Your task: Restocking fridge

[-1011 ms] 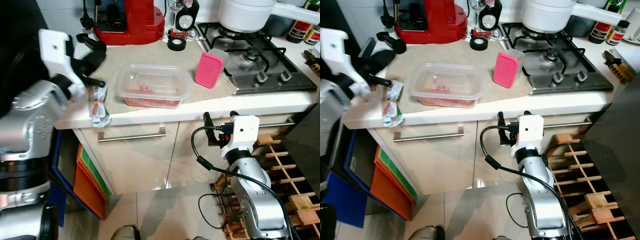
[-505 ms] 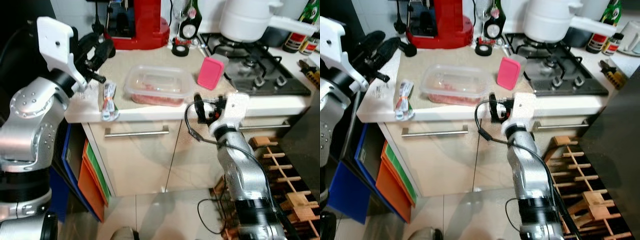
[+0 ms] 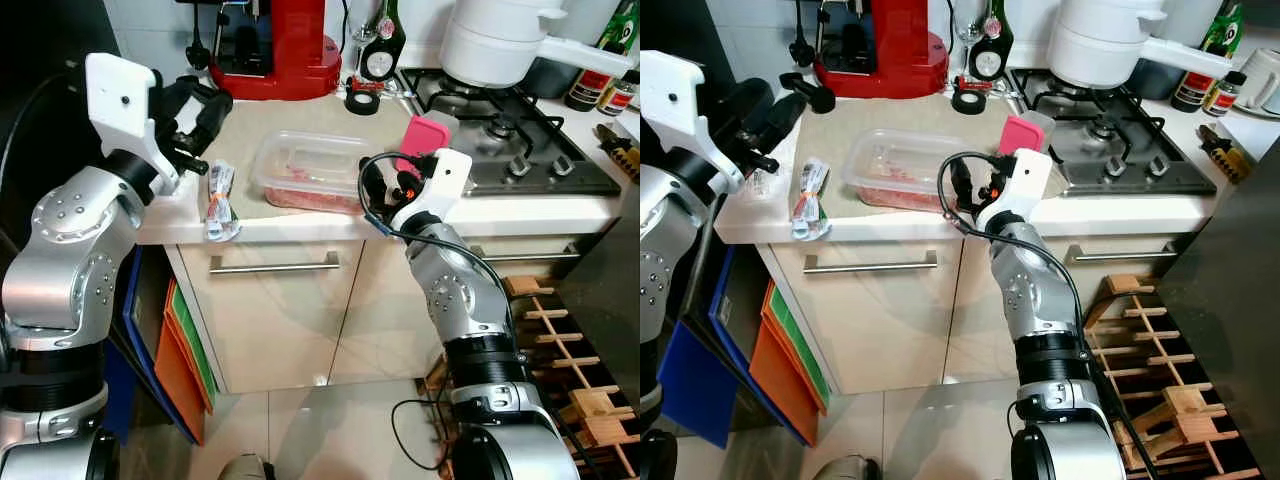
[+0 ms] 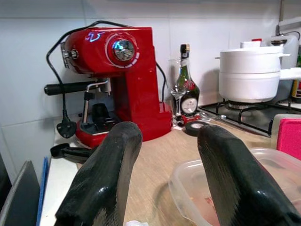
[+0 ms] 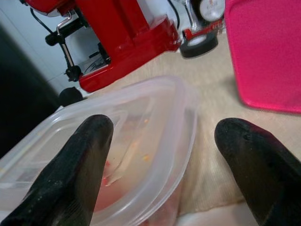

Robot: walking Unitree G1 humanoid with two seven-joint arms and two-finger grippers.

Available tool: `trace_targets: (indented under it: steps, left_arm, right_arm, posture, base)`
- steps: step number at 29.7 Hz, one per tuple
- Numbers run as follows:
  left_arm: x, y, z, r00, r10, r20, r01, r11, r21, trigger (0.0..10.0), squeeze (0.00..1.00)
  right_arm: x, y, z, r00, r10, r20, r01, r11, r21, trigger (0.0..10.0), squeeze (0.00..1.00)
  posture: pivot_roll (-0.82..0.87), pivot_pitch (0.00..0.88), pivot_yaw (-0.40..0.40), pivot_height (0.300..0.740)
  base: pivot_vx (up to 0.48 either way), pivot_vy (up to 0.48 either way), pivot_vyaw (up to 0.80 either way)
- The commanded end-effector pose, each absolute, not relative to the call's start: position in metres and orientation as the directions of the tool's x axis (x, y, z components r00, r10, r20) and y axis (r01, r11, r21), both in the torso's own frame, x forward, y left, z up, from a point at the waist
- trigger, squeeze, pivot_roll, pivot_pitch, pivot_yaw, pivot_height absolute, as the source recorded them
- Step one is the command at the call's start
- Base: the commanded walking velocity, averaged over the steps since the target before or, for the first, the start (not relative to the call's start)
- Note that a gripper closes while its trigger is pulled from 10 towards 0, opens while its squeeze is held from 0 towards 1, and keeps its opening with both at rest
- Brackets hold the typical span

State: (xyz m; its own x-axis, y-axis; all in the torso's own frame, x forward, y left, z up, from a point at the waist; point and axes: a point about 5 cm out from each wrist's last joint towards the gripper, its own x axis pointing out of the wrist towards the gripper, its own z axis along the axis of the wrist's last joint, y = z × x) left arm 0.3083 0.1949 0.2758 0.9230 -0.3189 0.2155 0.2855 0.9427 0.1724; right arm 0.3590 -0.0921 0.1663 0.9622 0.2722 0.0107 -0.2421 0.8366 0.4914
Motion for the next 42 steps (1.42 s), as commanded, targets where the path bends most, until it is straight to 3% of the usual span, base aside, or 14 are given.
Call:
trace_targets:
  steps: [1,2,3,7,8,9,10,11,12,22,24,28,36,42]
  left_arm:
    - [0.305,0.194,0.278,0.921,-0.321,0.223,0.286,0.942,0.173,10.0,0.0]
    - [0.305,0.194,0.279,0.922,-0.319,0.221,0.285,0.943,0.172,10.0,0.0]
    - [0.305,0.194,0.279,0.923,-0.316,0.218,0.283,0.944,0.171,10.0,0.0]
    - [0.306,0.194,0.279,0.925,-0.313,0.216,0.28,0.945,0.169,10.0,0.0]
    - [0.306,0.193,0.279,0.925,-0.313,0.215,0.28,0.945,0.169,10.0,0.0]
    - [0.306,0.193,0.279,0.925,-0.313,0.214,0.28,0.945,0.168,10.0,0.0]
    - [0.306,0.192,0.279,0.926,-0.315,0.208,0.283,0.944,0.169,10.0,0.0]
    - [0.306,0.192,0.279,0.926,-0.315,0.208,0.283,0.944,0.169,10.0,0.0]
    - [0.307,0.191,0.278,0.927,-0.319,0.197,0.287,0.942,0.173,10.0,0.0]
    - [0.306,0.192,0.277,0.931,-0.312,0.191,0.282,0.944,0.169,10.0,0.0]
    - [0.306,0.193,0.277,0.933,-0.31,0.185,0.282,0.945,0.163,10.0,0.0]
    - [0.307,0.192,0.276,0.934,-0.308,0.182,0.28,0.946,0.162,10.0,0.0]
    - [0.307,0.186,0.269,0.932,-0.328,0.157,0.298,0.936,0.187,10.0,0.0]
    - [0.309,0.182,0.266,0.93,-0.334,0.153,0.307,0.935,0.18,10.0,0.0]
  right_arm:
    - [0.36,-0.088,0.164,0.954,0.301,-0.017,-0.245,0.809,0.535,10.0,0.0]
    - [0.362,-0.086,0.162,0.95,0.309,-0.036,-0.241,0.805,0.541,10.0,0.65]
    - [0.364,-0.082,0.159,0.944,0.323,-0.064,-0.235,0.796,0.558,10.0,1.0]
    - [0.368,-0.078,0.156,0.935,0.338,-0.103,-0.234,0.81,0.538,10.0,1.0]
    - [0.369,-0.078,0.156,0.936,0.333,-0.115,-0.226,0.818,0.529,10.0,0.0]
    - [0.37,-0.078,0.155,0.935,0.329,-0.134,-0.215,0.825,0.522,10.0,0.0]
    - [0.372,-0.079,0.152,0.934,0.317,-0.164,-0.189,0.83,0.525,0.9,0.0]
    - [0.372,-0.079,0.152,0.934,0.317,-0.164,-0.189,0.83,0.525,0.9,0.0]
    - [0.374,-0.079,0.149,0.93,0.306,-0.202,-0.159,0.833,0.53,0.0,0.0]
    - [0.379,-0.082,0.16,0.936,0.316,-0.156,-0.153,0.763,0.627,0.0,0.0]
    - [0.379,-0.08,0.166,0.929,0.345,-0.132,-0.151,0.683,0.715,0.0,0.0]
    - [0.379,-0.081,0.173,0.929,0.354,-0.108,-0.148,0.624,0.767,0.0,0.0]
    - [0.381,-0.089,0.181,0.94,0.334,-0.069,-0.16,0.611,0.775,0.0,0.0]
    - [0.378,-0.088,0.214,0.935,0.339,0.101,-0.3,0.608,0.735,0.0,0.0]
  posture:
    - [0.15,0.008,-0.059,0.74]
    - [0.15,0.012,-0.063,0.74]
    - [0.15,0.012,-0.063,0.74]
    - [0.15,0.01,-0.065,0.74]
    - [0.15,0.01,-0.066,0.74]
    - [0.15,0.012,-0.067,0.74]
    - [0.15,0.01,-0.067,0.74]
    - [0.15,0.01,-0.067,0.74]
    - [0.15,0.011,-0.069,0.74]
    - [0.16,0.01,-0.075,0.74]
    - [0.16,0.009,-0.077,0.74]
    - [0.15,0.009,-0.08,0.74]
    - [0.14,0.001,-0.081,0.74]
    - [0.14,0.0,-0.073,0.74]
  base:
    - [0.0,0.0,0.0]
    - [0.0,0.0,0.0]
    - [0.0,0.0,0.0]
    - [0.0,0.0,0.0]
    - [0.0,0.0,0.0]
    - [0.0,0.0,0.0]
    - [0.0,0.0,0.0]
    - [0.0,0.0,0.0]
    - [0.0,0.0,0.0]
    - [0.0,0.0,0.0]
    - [0.0,0.0,0.0]
    - [0.0,0.0,0.0]
    - [0.0,0.0,0.0]
    - [0.0,0.0,0.0]
